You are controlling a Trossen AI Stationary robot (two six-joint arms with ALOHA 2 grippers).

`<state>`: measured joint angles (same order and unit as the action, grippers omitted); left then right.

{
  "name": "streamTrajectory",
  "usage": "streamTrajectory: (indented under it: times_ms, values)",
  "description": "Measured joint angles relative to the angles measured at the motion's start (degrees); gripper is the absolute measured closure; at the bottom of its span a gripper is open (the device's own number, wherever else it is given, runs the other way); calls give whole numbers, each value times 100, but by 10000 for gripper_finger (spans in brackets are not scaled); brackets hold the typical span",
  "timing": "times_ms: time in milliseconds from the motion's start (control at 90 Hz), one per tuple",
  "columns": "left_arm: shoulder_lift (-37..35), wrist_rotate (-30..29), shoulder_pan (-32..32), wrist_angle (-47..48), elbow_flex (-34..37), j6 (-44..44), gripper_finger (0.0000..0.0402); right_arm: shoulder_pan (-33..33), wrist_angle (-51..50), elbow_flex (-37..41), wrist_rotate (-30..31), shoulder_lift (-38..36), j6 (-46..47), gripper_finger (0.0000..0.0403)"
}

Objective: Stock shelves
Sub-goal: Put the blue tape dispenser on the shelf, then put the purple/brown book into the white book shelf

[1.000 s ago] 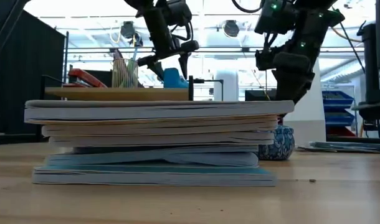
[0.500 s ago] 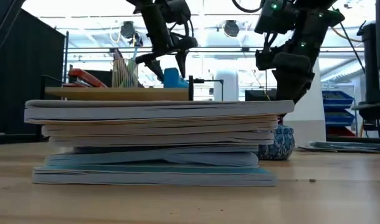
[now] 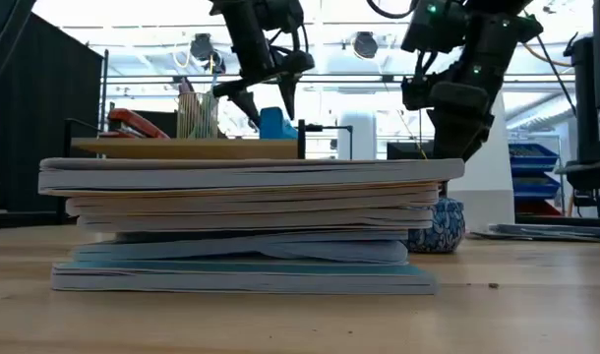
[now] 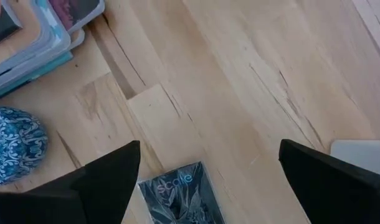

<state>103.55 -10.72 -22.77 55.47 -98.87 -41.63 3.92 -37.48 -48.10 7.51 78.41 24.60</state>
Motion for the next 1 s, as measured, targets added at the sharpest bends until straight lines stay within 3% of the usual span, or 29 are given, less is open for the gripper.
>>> streamTrajectory:
  times_ms: [456, 856, 1000]
  values:
    - [-28, -12, 42, -72, 2, 46, 100, 0, -4, 0, -2, 0, 0, 40]
    - [-774, -1133, 486, -8, -184, 537, 100, 0, -10, 0, -4, 0, 0, 40]
    - [-1187, -1177, 950, -62, -212, 926, 100, -2, -6, 0, -6, 0, 1, 40]
